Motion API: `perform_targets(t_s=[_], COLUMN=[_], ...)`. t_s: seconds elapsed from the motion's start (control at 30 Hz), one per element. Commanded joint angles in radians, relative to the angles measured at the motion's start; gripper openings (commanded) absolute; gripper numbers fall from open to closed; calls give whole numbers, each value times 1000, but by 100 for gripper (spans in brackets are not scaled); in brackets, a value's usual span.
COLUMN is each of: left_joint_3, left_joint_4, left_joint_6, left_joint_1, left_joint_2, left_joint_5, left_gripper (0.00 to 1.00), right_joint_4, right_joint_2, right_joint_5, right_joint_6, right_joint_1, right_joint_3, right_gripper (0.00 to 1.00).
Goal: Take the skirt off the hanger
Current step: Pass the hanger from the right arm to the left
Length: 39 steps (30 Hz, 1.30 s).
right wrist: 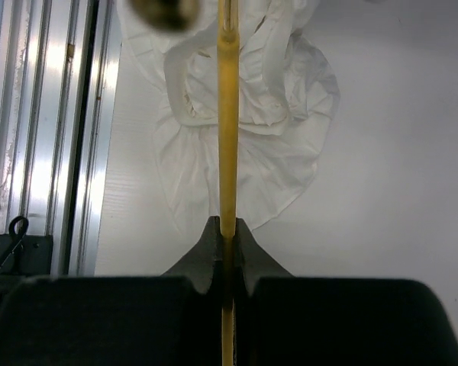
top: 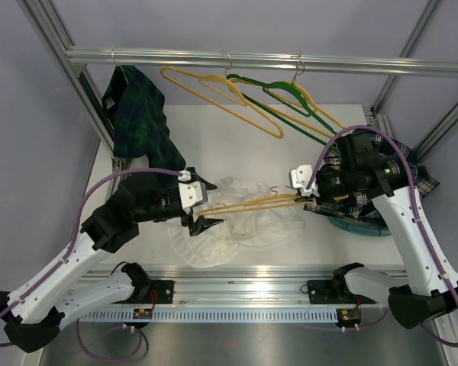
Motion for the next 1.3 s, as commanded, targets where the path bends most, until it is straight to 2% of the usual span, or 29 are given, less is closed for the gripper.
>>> perform_targets(t_s=[0.0, 0.17, 0.27, 0.3, 0.47, 0.5, 0.53, 0.67, 0.77, 0.8, 0.83, 0.9, 0.93, 1.03, 1.27], left_joint_3=[37, 51, 80, 84, 61, 58, 52, 57, 69, 69, 71, 78, 93, 132, 253], left_joint_4=[-10, -11, -60, -80, -82, -80, -80, -91, -114, -125, -134, -177, -198, -319, -459], left_joint_6=[49, 87, 121, 124, 149, 155, 158, 73, -22, -49, -70, -138, -158, -233, -525], left_joint_1=[-1, -34, -62, -68, -82, -85, -86, -89, -89, -89, -89, -89, -89, -89, -88], left_joint_2=[71, 162, 205, 211, 199, 193, 193, 194, 180, 171, 162, 136, 131, 122, 117], left_joint_5=[165, 153, 77, 23, -86, -106, -118, -187, -226, -249, -256, -282, -293, -348, -603], left_gripper=[86, 77, 66, 57, 26, 17, 0, 0, 0, 0, 0, 0, 0, 0, 0], right_joint_4=[-83, -57, -29, -23, 37, 49, 57, 97, 163, 204, 223, 273, 289, 336, 447], right_joint_2=[34, 69, 75, 75, 68, 68, 66, 68, 60, 57, 52, 37, 31, 3, -12], right_joint_5=[-116, -165, -166, -165, -145, -143, -143, -175, -199, -200, -200, -180, -170, -121, 39], right_joint_6=[-129, -178, -174, -172, -117, -109, -94, -7, 148, 191, 276, 358, 419, 516, 766], right_joint_1=[-6, -6, -4, -4, -6, -4, -4, -6, -4, -4, -4, -4, -6, -4, -10], right_joint_3=[23, 24, 14, 11, -28, -32, -42, -48, -45, -45, -39, -28, -14, 18, 32], right_gripper=[0, 0, 0, 0, 0, 0, 0, 0, 21, 42, 52, 65, 75, 84, 90])
